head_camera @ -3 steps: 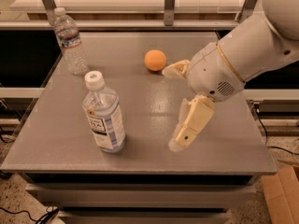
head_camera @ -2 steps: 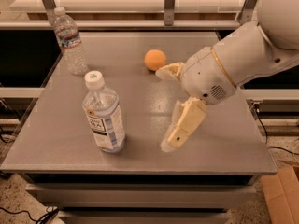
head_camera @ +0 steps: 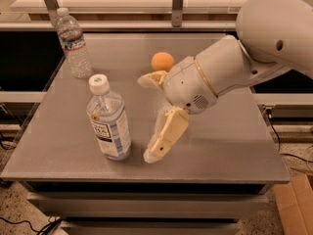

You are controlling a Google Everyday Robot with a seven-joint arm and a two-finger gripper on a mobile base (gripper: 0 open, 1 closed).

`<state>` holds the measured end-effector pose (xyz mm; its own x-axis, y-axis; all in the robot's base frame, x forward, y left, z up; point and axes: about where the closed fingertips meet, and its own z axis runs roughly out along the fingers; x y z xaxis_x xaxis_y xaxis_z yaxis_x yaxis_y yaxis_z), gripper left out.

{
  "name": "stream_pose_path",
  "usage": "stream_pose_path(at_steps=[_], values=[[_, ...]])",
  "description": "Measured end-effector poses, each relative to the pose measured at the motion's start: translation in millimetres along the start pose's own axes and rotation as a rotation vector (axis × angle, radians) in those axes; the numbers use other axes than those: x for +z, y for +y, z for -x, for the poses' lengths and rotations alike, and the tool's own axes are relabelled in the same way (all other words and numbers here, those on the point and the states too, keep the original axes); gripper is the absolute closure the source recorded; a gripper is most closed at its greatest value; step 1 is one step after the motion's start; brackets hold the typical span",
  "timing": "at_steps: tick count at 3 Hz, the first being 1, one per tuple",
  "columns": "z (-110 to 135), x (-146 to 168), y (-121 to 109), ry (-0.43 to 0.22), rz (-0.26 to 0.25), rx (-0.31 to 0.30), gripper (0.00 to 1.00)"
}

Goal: Move blue plastic bottle near water bottle

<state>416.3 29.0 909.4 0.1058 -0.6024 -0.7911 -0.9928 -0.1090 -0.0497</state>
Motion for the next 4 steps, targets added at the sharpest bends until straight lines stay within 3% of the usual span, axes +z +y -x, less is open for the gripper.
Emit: stream_pose_path(at_steps=[2,4], values=[[17,44,-4,-0.059,0.086,-0.04,0.0],[21,60,-10,-0.09,0.107,-0.045,0.4]])
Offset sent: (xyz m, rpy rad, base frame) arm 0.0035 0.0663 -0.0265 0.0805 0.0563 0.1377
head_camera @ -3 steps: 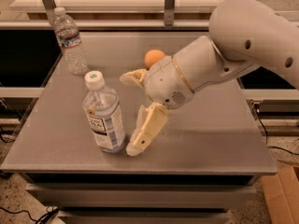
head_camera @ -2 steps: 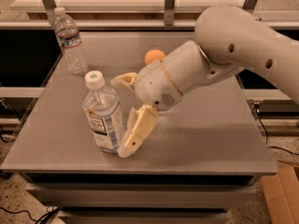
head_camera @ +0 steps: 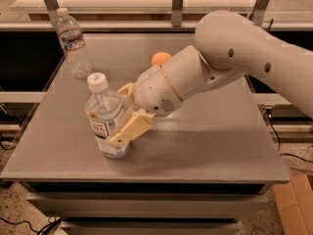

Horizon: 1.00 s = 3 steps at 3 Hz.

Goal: Move blue plastic bottle near water bottle

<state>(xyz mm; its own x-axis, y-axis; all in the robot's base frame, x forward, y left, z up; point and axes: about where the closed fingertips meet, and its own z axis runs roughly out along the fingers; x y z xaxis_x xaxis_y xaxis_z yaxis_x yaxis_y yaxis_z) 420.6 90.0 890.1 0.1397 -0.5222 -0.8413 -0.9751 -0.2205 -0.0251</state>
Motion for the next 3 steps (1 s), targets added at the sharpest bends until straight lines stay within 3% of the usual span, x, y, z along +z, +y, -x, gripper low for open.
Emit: stream_pose_path(at_steps=[2,3], values=[[6,4,-6,-0.021,-0.007,-0.002,0.87],[19,7,-15,-0.033,-0.028,-0.016,1.0]])
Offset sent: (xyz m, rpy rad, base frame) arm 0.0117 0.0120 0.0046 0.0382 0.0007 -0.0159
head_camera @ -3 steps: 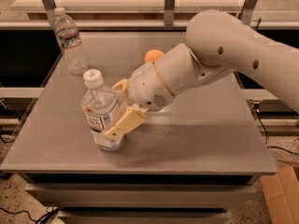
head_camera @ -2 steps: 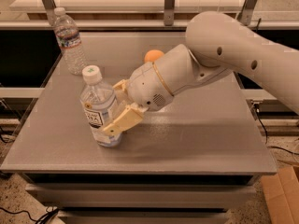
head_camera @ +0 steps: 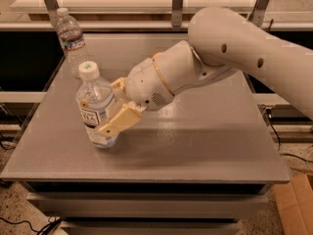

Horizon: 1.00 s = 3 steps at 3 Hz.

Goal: Move blue plastic bottle near water bottle

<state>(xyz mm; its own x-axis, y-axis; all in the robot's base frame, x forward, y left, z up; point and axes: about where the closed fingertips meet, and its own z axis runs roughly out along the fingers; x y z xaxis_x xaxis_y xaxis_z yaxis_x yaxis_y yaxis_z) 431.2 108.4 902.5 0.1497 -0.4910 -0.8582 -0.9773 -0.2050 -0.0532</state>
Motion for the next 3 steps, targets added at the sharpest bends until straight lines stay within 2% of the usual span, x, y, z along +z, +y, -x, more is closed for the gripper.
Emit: stream_pose_path(at_steps=[1,3], values=[[14,2,-14,-0.003,-0.026,-0.015,1.0],[32,20,-61,0.029,-0.105,0.034,1.0]])
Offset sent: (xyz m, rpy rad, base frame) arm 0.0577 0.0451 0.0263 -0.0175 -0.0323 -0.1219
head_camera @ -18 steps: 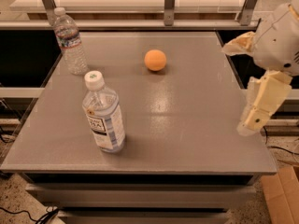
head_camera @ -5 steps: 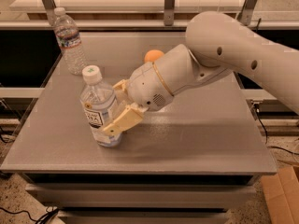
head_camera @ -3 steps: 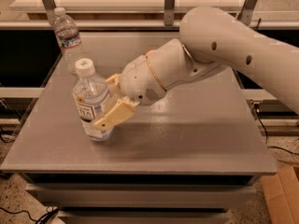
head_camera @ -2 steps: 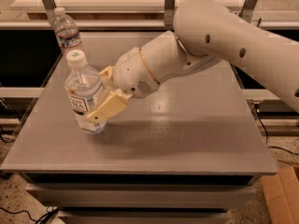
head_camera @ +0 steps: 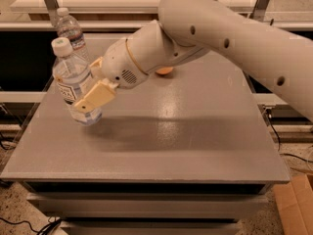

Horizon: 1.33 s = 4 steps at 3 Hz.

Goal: Move blue plastic bottle near water bottle

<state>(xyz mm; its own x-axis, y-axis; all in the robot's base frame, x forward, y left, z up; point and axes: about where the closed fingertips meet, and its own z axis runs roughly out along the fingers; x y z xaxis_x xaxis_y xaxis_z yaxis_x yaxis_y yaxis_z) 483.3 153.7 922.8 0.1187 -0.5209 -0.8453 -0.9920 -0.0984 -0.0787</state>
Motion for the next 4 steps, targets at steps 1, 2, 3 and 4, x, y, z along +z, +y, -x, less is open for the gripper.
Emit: stream_pose_path(at_steps=[1,2,3,4], values=[[-2,13,-27,0.019,-0.036,0.041,1.0],[-7,18,-52,0.022,-0.075,0.092,1.0],[-7,18,-52,0.022,-0.075,0.092,1.0],[-3,18,-57,0.022,-0.111,0.085,1.0]])
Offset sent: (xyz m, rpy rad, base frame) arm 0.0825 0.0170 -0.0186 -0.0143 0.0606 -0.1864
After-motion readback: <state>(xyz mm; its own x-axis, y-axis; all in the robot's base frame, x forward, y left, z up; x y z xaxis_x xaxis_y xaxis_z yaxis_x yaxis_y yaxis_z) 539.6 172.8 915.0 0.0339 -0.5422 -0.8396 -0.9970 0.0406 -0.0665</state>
